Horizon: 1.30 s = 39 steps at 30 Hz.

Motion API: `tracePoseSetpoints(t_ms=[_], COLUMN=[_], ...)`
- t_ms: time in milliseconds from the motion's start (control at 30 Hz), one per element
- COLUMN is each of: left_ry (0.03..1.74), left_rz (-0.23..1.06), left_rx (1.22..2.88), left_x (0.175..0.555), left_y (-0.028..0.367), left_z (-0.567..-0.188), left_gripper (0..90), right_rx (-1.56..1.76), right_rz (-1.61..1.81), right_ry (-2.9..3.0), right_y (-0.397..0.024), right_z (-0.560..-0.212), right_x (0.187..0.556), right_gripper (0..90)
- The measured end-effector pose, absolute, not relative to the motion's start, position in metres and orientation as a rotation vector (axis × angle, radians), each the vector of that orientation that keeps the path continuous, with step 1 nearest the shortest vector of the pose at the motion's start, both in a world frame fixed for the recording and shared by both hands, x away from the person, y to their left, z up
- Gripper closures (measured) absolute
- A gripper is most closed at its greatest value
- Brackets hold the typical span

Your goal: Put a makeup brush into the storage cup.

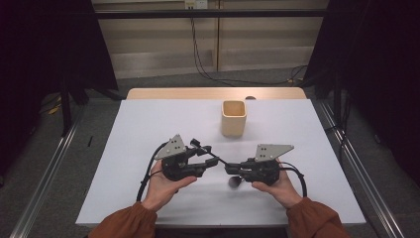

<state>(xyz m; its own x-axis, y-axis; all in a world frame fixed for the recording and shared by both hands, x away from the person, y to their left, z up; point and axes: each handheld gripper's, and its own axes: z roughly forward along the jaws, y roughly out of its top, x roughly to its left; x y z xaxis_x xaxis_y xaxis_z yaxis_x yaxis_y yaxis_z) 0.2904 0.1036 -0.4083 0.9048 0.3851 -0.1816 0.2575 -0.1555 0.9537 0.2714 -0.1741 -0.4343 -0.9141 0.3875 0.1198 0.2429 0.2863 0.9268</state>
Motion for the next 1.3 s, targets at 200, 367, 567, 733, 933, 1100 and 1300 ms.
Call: tracePoseSetpoints(t_ms=[200,367,567,733,933,1100,1300], left_ry=[0.510,0.529,0.533,0.511,0.500,0.489,0.465], left_rz=[0.099,0.041,-0.003,-0.015,-0.049,-0.050,-0.028], left_rx=[1.722,1.694,1.692,1.694,1.697,1.704,1.711], left_x=[0.290,0.288,0.288,0.285,0.284,0.283,0.279], left_y=[0.106,0.107,0.107,0.106,0.105,0.104,0.099], left_z=[-0.406,-0.405,-0.404,-0.400,-0.397,-0.395,-0.390], left_gripper=[63.3,70.5,74.5,80.6,83.4,84.7,85.4], right_rx=[0.593,0.575,0.560,0.542,0.562,0.585,0.588], right_rz=[1.699,1.696,1.684,1.671,1.678,1.684,1.686], right_ry=[2.420,2.436,2.452,2.484,2.477,2.479,2.479], right_y=[-0.174,-0.171,-0.170,-0.165,-0.164,-0.164,-0.165], right_z=[-0.435,-0.437,-0.440,-0.443,-0.444,-0.445,-0.444], right_x=[0.270,0.269,0.269,0.268,0.268,0.269,0.269], right_gripper=[85.7,85.7,85.7,85.4,84.2,82.2,78.9])
